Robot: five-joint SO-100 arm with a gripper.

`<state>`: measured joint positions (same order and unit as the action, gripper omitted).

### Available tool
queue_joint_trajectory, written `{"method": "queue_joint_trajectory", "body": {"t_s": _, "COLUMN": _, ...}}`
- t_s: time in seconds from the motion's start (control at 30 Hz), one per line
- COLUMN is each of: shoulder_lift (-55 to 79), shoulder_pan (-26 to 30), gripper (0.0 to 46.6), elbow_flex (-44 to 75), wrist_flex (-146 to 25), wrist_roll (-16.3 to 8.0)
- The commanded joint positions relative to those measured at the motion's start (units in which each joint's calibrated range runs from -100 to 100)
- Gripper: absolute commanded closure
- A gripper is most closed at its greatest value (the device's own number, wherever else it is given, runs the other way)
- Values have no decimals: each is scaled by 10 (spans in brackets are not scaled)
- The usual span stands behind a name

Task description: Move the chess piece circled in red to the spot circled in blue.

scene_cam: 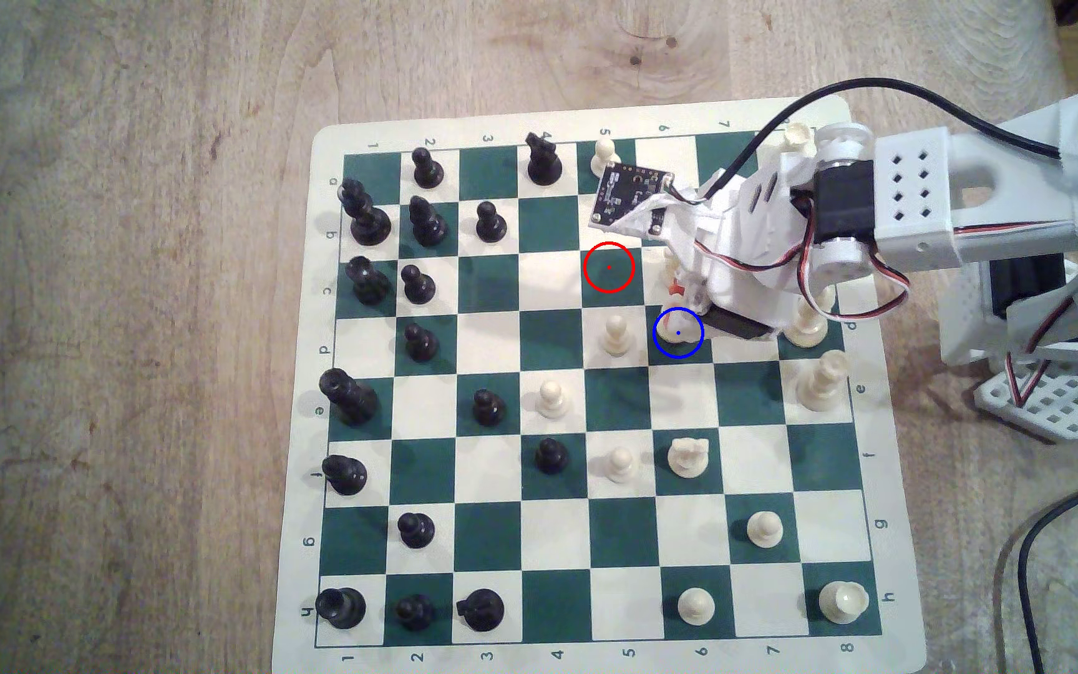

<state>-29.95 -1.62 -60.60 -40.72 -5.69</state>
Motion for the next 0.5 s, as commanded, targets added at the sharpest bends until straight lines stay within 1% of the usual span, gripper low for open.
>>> {"method": "queue_joint_trajectory", "body": {"t_s": 0.0, "shoulder_lift": 3, "shoulder_pan": 6, "gripper": 463, "elbow_flex": 0, "wrist_flex": 7, "wrist_roll": 0}}
{"method": "queue_joint_trajectory", "body": {"t_s": 0.33, "shoulder_lift": 0, "shoulder_pan": 9, "gripper": 463, "elbow_flex": -1, "wrist_flex": -5, "wrist_roll": -1}}
{"method": "queue_joint_trajectory", "body": {"t_s": 0.37, "shoulder_lift": -3, "shoulder_pan": 9, "gripper": 454, "elbow_flex": -1, "wrist_flex": -6, "wrist_roll": -1}}
{"method": "queue_joint_trajectory", "body": {"t_s": 0.4, "shoulder_lift": -7, "shoulder_pan": 6, "gripper": 401, "elbow_flex": -1, "wrist_flex": -11, "wrist_roll": -2}}
{"method": "queue_joint_trajectory", "body": {"t_s": 0.47, "shoulder_lift": -11, "shoulder_pan": 6, "gripper": 375, "elbow_flex": -1, "wrist_flex": -15, "wrist_roll": -1}}
